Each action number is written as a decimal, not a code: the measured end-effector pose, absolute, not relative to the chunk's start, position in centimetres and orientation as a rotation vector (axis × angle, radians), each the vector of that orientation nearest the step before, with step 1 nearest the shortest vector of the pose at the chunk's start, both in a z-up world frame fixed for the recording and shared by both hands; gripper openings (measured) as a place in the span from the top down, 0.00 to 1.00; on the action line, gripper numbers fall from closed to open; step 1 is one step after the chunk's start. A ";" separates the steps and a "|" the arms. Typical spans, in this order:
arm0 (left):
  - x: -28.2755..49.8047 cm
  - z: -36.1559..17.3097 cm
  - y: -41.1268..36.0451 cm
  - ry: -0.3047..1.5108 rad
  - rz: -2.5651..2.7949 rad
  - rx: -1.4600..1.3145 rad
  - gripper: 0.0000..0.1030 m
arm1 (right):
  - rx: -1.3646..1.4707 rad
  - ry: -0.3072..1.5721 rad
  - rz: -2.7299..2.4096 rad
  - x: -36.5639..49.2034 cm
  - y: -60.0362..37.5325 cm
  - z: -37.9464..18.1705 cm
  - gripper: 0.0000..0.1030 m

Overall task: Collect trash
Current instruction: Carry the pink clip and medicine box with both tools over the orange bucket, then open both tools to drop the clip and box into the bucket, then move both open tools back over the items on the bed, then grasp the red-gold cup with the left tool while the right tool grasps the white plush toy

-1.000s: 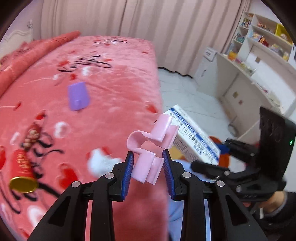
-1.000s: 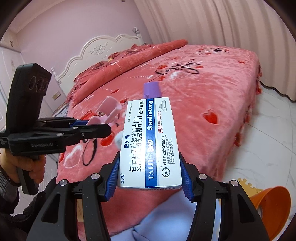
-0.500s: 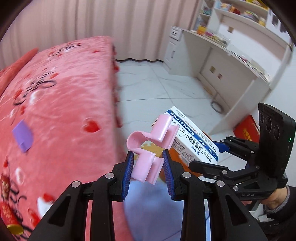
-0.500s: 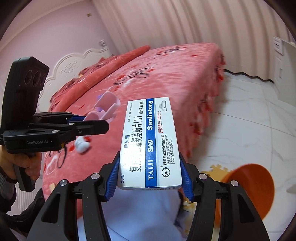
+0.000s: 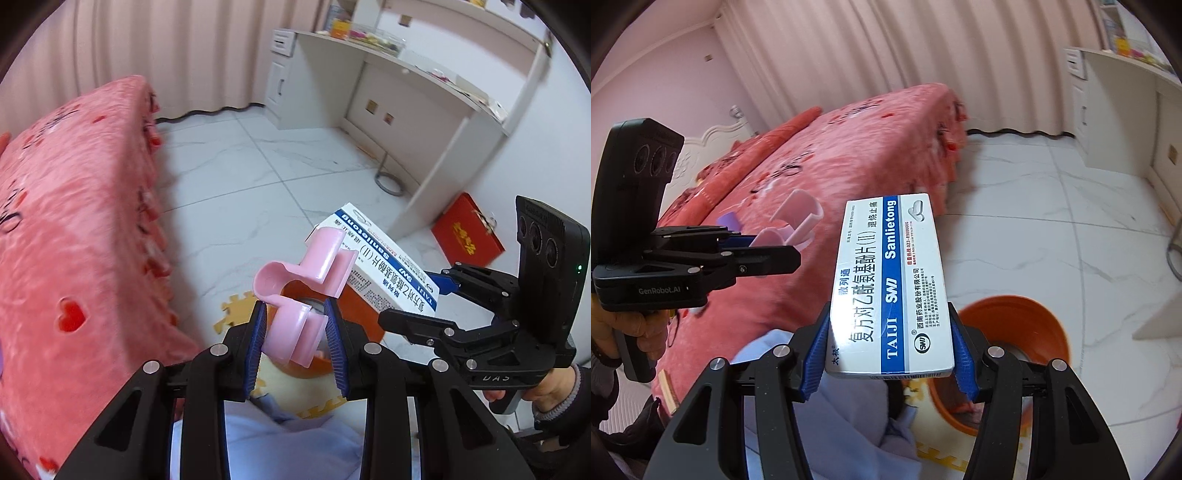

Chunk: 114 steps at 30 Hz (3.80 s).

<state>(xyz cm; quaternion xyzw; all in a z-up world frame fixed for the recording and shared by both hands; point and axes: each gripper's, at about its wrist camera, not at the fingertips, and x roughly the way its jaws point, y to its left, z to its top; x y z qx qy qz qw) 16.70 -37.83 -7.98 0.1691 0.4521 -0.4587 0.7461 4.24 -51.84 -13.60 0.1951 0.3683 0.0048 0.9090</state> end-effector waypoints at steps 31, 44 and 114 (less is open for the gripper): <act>16.8 -15.7 -48.0 1.117 -1.087 0.507 0.30 | 0.608 0.883 -0.262 3.0 -61.2 -23.0 0.28; 16.7 -14.9 -46.8 1.111 -1.062 0.508 0.27 | 0.605 0.877 -0.215 3.6 -59.8 -21.9 0.28; 19.9 -7.5 6.9 0.957 -0.156 -0.105 0.11 | -0.060 0.982 0.555 25.6 -10.4 -17.4 0.70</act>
